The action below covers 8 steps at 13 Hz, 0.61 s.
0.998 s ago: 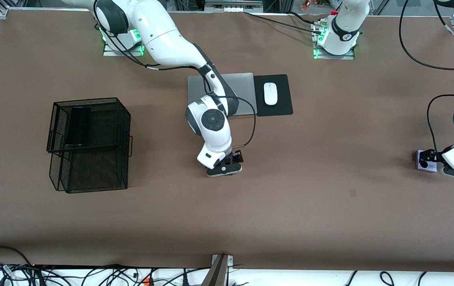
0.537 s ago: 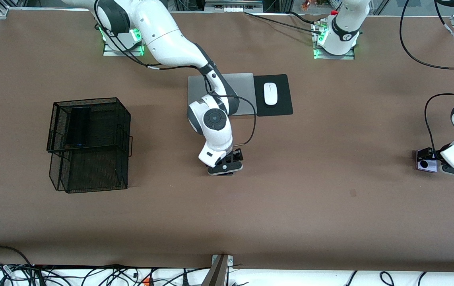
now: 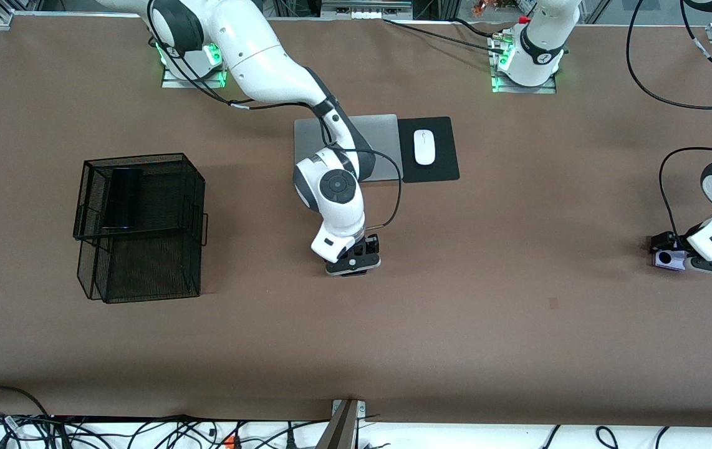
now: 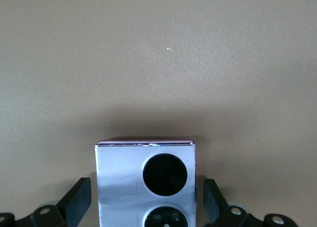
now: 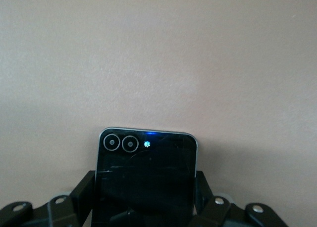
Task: Place phones with both arms
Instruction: 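Place the flip phone in the basket while the left gripper lifts white phone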
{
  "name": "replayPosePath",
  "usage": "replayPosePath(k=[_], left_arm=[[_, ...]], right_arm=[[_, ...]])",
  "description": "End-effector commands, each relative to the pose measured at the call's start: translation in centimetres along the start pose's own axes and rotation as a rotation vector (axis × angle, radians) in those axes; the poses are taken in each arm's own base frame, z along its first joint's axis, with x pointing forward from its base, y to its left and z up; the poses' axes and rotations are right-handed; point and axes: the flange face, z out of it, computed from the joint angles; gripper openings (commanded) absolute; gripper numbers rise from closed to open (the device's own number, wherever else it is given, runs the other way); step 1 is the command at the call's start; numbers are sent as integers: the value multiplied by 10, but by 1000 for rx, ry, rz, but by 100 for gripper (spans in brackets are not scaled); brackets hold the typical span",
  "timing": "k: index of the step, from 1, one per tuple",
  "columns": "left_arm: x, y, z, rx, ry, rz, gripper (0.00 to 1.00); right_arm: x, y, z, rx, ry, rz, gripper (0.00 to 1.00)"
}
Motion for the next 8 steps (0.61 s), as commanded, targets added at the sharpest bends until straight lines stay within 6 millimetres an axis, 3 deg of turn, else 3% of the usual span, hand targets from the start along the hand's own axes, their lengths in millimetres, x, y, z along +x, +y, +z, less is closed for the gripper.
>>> replayPosePath(k=[1, 4, 6, 8], left_arm=[[-1, 1, 7, -14, 18, -15, 100], [-2, 1, 12, -17, 31, -29, 100], [-2, 2, 14, -23, 32, -40, 100], [-1, 2, 14, -24, 33, -49, 69]], right_arm=[[31, 31, -59, -52, 11, 20, 1], [69, 102, -140, -83, -42, 34, 1], [81, 169, -188, -85, -105, 61, 1], [77, 245, -223, -129, -196, 62, 1]])
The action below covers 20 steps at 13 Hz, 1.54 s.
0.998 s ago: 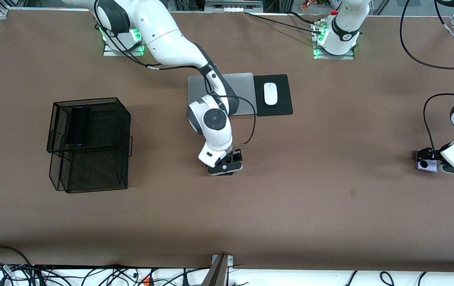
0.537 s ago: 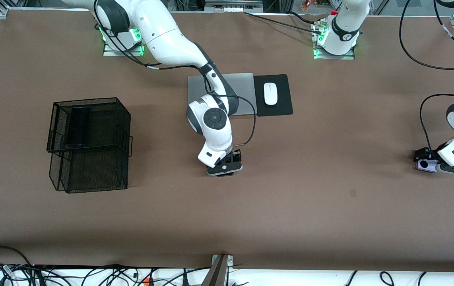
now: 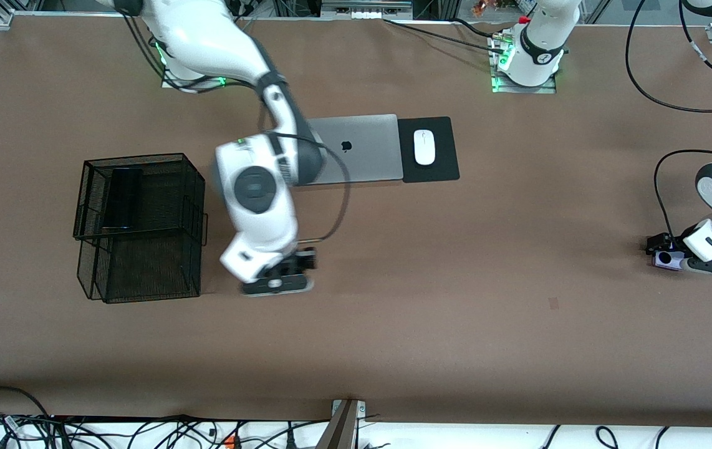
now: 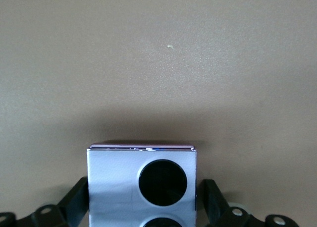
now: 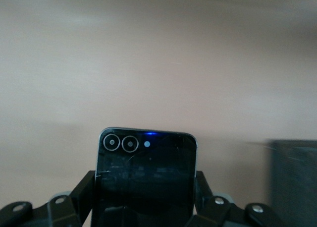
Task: Place phones with both arms
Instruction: 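Place the flip phone in the basket while the left gripper lifts white phone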
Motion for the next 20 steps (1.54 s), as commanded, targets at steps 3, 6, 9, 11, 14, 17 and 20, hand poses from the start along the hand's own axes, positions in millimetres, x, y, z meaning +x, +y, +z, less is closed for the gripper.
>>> replayPosePath(k=[3, 6, 9, 11, 14, 17, 20], left_arm=[[0, 1, 4, -11, 19, -24, 41], [7, 7, 2, -11, 18, -51, 29], [35, 36, -13, -3, 30, -27, 29], [60, 56, -31, -4, 14, -36, 28], [103, 94, -72, -5, -41, -89, 27], [147, 200, -100, 13, -119, -202, 27], [169, 276, -118, 26, -144, -235, 26]], right_arm=[[-27, 164, -22, -39, -163, -43, 1], [-55, 212, 0, -14, -245, -14, 1], [-98, 245, 11, 57, -324, 36, 1], [-115, 252, 21, 83, -363, 53, 1], [-137, 258, 35, 106, -418, 69, 2], [-151, 259, 50, 113, -455, 83, 2], [-151, 257, 58, 102, -451, 87, 3]])
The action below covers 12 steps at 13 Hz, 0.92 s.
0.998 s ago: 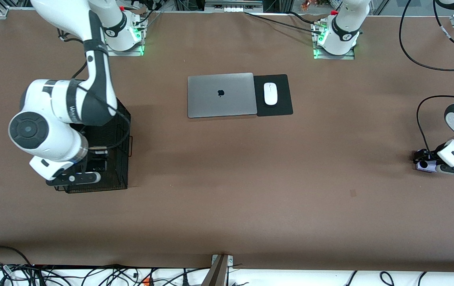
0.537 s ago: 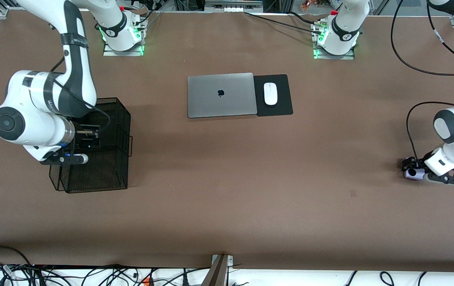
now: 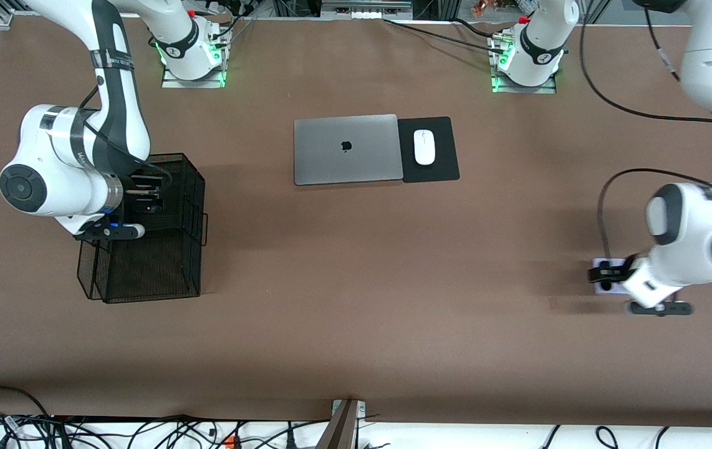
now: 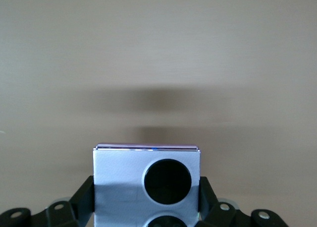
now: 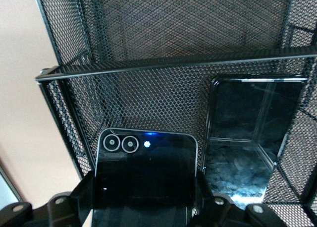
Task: Place phones with both arms
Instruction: 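Carry the white phone to the table center while the right gripper withdraws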
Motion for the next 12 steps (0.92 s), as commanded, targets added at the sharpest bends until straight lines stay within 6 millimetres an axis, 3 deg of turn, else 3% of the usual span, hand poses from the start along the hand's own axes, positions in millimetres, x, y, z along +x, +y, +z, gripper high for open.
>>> replayPosePath(k=[1, 3, 4, 5, 6, 7, 8, 10, 12], left_arm=[[-2, 60, -17, 21, -15, -1, 26], [-14, 147, -21, 31, -5, 42, 26], [-23, 188, -17, 29, -9, 37, 25], [-29, 225, -19, 27, 4, 44, 25], [-34, 250, -16, 26, 5, 45, 25], [-45, 280, -6, 29, -5, 34, 25], [-53, 313, -2, 27, 1, 22, 25], [-59, 363, 10, 13, 16, 17, 25], [-63, 401, 18, -4, 35, 10, 24]], right_arm=[[-6, -4, 0, 3, 15, -3, 4], [0, -5, 5, -8, 28, 1, 7], [1, -6, 8, -13, 27, 1, 20], [3, -6, 10, -17, 28, 3, 25], [4, -5, 11, -20, 27, 5, 34], [5, -6, 14, -26, 23, 5, 51], [6, -6, 15, -27, 22, 9, 76], [6, -6, 14, -27, 23, 9, 99], [7, -7, 12, -26, 23, 8, 99]])
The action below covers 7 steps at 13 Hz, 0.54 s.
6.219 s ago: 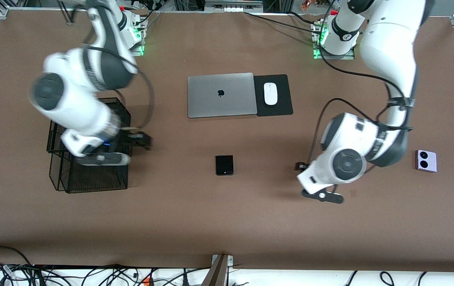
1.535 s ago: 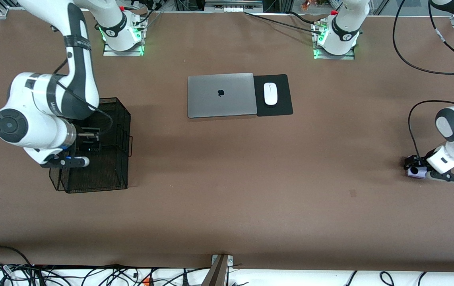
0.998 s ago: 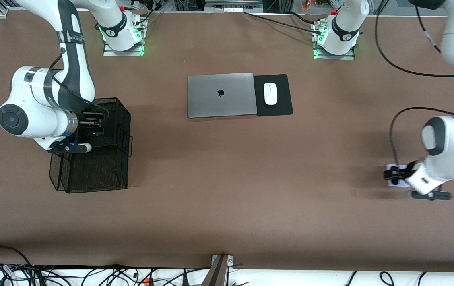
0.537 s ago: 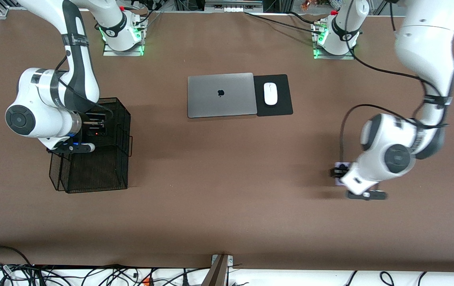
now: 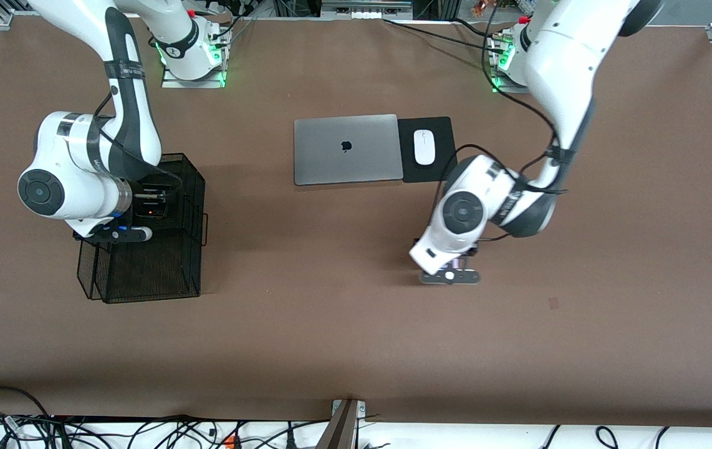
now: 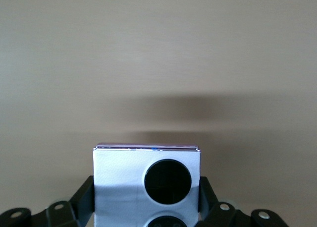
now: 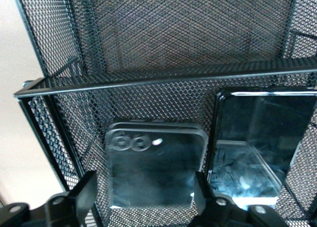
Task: Place phones with both arms
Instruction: 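Carry the white phone to the table center while the right gripper withdraws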
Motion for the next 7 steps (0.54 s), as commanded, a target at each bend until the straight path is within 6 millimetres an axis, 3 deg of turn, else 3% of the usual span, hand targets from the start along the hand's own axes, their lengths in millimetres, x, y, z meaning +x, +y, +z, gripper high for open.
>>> replayPosePath(k=[1, 4, 7], left_arm=[[11, 43, 2, -33, 31, -15, 24], [7, 83, -5, -106, 69, -30, 24], [1, 110, 7, -183, 126, -76, 23]], right_arm=[[-1, -3, -6, 2, 11, 8, 99], [5, -9, -52, 7, 64, -10, 100], [7, -20, -108, 10, 137, -28, 100]])
